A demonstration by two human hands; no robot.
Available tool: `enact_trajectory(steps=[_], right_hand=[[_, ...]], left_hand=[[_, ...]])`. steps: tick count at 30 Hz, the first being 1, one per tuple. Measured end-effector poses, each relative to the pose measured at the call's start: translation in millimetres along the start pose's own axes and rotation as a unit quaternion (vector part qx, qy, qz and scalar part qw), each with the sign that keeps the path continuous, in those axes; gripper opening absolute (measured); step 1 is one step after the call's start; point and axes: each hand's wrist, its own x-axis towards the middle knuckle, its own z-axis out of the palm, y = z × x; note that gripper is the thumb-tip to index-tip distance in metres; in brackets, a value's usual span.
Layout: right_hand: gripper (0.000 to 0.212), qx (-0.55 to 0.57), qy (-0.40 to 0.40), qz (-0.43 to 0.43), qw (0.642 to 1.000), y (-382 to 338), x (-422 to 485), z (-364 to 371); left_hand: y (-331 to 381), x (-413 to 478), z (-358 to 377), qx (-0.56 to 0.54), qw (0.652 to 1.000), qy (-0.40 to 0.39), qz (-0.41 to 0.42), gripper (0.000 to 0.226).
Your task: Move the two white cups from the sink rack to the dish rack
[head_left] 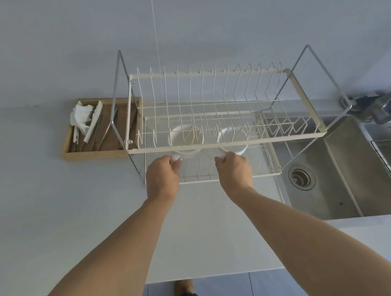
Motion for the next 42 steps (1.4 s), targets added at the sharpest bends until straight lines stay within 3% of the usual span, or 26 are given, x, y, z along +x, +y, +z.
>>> enact_trajectory(steps=[22,42], right_hand=[[0.026,-0.044,0.065,-0.045,0.996,35,12,1],[0.03,-0.014,0.044,-0.049,0.998,35,10,-6]], left_hand=[[31,-18,40,-0.013,1.0,0.0,-0.002,0.038],[27,-17,39,0.002,1.0,0.02,-0.005,0.034]])
